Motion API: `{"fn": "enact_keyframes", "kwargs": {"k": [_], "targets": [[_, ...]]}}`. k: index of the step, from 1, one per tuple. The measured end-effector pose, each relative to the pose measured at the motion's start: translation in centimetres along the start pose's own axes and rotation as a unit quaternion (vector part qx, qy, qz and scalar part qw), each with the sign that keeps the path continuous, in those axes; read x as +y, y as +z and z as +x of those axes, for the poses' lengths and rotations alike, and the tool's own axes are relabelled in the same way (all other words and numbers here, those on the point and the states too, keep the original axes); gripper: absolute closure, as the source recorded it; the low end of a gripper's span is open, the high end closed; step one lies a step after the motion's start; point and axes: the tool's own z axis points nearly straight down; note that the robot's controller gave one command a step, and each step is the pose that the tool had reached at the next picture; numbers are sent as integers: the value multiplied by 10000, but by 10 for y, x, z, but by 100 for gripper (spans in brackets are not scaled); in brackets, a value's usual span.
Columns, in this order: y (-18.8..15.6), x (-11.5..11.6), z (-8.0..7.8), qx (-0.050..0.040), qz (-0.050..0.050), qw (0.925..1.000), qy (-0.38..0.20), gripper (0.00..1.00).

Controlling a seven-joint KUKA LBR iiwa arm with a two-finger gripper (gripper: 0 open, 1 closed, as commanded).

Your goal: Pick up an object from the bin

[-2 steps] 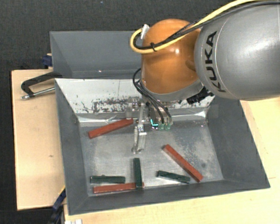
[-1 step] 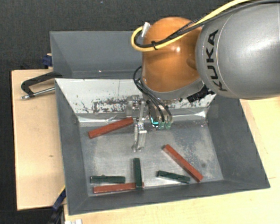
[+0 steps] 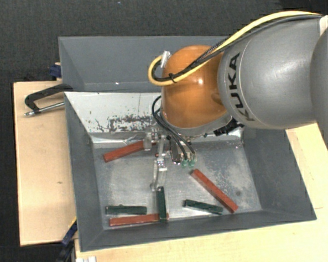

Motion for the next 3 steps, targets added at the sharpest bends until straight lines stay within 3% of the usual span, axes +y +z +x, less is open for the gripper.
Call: {"fn": "enact_keyframes", "kwargs": {"k": [2, 3], "targets": [[107, 19, 20, 43, 9, 9993, -368, 0], [113, 18, 31, 65, 11, 9995, -321, 0]]}}
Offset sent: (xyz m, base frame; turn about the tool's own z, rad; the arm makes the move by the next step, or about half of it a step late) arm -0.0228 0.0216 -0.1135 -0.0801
